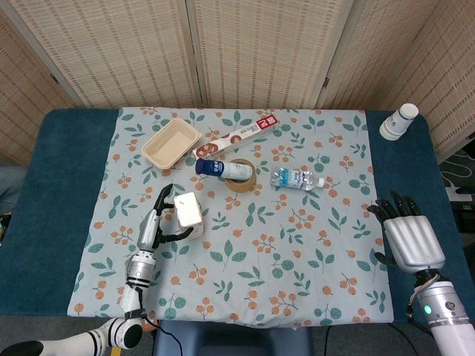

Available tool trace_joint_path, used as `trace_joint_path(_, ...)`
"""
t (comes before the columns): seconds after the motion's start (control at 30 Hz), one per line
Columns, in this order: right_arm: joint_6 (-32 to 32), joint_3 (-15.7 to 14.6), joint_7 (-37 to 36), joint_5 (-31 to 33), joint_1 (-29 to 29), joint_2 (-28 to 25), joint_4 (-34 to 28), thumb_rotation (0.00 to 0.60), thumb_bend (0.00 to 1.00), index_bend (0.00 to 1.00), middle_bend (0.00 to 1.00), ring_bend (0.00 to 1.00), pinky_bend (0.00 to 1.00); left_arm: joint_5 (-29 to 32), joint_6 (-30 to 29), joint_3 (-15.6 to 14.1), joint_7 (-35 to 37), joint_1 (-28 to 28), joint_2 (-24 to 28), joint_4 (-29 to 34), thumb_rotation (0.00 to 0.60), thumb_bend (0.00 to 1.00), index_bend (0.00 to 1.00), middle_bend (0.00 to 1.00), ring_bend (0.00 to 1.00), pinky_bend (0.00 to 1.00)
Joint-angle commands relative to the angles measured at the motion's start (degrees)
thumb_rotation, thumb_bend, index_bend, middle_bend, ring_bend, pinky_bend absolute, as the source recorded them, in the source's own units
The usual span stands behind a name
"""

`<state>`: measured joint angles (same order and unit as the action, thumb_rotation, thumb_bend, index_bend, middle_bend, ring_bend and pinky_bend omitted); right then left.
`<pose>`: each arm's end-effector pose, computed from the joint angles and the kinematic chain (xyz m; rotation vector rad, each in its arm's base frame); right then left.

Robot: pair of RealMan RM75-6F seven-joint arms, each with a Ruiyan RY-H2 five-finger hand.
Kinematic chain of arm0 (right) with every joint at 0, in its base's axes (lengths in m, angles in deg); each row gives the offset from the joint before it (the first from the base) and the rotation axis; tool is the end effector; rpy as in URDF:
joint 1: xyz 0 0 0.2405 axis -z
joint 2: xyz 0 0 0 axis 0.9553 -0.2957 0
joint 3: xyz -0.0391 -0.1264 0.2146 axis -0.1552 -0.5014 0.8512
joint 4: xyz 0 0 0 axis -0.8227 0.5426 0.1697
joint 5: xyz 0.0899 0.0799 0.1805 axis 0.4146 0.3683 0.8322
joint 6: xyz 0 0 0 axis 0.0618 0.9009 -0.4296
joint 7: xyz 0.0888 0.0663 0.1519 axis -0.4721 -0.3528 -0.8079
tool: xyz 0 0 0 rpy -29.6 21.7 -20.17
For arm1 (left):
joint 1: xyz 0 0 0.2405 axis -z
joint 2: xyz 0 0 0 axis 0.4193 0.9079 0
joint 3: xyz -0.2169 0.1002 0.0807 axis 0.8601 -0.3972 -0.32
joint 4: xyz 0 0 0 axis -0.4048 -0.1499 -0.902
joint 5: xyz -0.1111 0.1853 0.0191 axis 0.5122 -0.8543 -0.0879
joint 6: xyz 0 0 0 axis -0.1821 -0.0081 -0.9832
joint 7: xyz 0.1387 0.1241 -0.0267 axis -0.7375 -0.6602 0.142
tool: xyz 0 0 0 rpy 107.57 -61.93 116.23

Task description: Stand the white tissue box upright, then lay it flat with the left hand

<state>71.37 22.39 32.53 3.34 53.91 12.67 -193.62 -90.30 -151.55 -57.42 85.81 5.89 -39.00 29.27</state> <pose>-0.1934 -0.2566 0.1701 1.5983 -0.8134 0.5761 -0.1628 0.3584 -0.0709 -1.1165 -1.5997 -1.6384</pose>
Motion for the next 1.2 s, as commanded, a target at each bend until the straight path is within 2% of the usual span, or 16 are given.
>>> trace_joint_path(0.03,0.03,0.01,-0.05,0.01,-0.01,-0.05,-0.04,0.600,0.07,0.25,0.15,0.00,0.11,-0.34,0.30,-0.14,-0.21,-0.37,1.23,1.17,0.600,0.14,0.00,0.00,0.01,0.22)
trace_joint_path(0.27,0.30,-0.03,-0.35,-0.54,0.11,-0.41,-0.47,0.600,0.07,0.25,0.15,0.00,0.11,-1.20,-1.06,-1.06,-2.79,-2.47,5.54,5.95,0.600,0.14,0.00,0.00,0.00,0.20)
trace_joint_path(0.37,0.26,-0.01,-0.61,-0.73,0.10,-0.57,-0.60,0.600,0.07,0.25,0.15,0.00,0.11,-1.47,-2.32,-1.38,-5.23,-3.91,8.98,10.32,0.600,0.13,0.00,0.00,0.00,0.17)
trace_joint_path(0.67,0.20,0.02,-1.74,-1.72,0.26,-1.33,-1.29,0.600,0.07,0.25,0.15,0.00,0.11,-2.22,-6.13,-0.33,-13.64,-7.68,23.11,27.33,0.600,0.11,0.00,0.00,0.00,0.17)
trace_joint_path(0.83,0.05,-0.05,-2.23,-2.27,0.37,-1.67,-1.56,0.600,0.07,0.25,0.15,0.00,0.11,0.49,-3.68,1.73,-19.64,-7.38,31.60,37.92,0.600,0.11,0.00,0.00,0.00,0.17)
trace_joint_path(0.87,0.01,-0.07,-2.27,-2.37,0.39,-1.72,-1.62,0.600,0.07,0.25,0.15,0.00,0.11,1.76,-2.78,2.18,-22.13,-7.01,33.24,40.24,0.600,0.11,0.00,0.00,0.00,0.17)
trace_joint_path(0.97,-0.04,-0.11,-2.34,-2.46,0.43,-1.78,-1.71,0.600,0.07,0.25,0.15,0.00,0.11,9.51,0.40,3.16,-36.36,-4.88,38.89,49.04,0.600,0.12,0.00,0.00,0.00,0.17)
trace_joint_path(1.0,-0.07,-0.12,-2.30,-2.44,0.42,-1.78,-1.73,0.600,0.07,0.25,0.15,0.00,0.11,13.82,1.25,3.29,-43.57,-3.49,40.97,52.85,0.600,0.12,0.00,0.00,0.00,0.17)
trace_joint_path(1.1,-0.18,-0.17,-2.23,-2.48,0.41,-1.75,-1.78,0.600,0.07,0.25,0.15,0.00,0.11,25.88,2.35,3.82,-58.68,1.45,44.94,61.25,0.600,0.13,0.00,0.00,0.00,0.17)
trace_joint_path(1.2,-0.26,-0.22,-2.15,-2.21,0.43,-1.85,-1.85,0.600,0.07,0.25,0.15,0.00,0.11,37.67,0.70,3.92,-72.40,8.27,46.02,65.18,0.600,0.14,0.00,0.00,0.00,0.17)
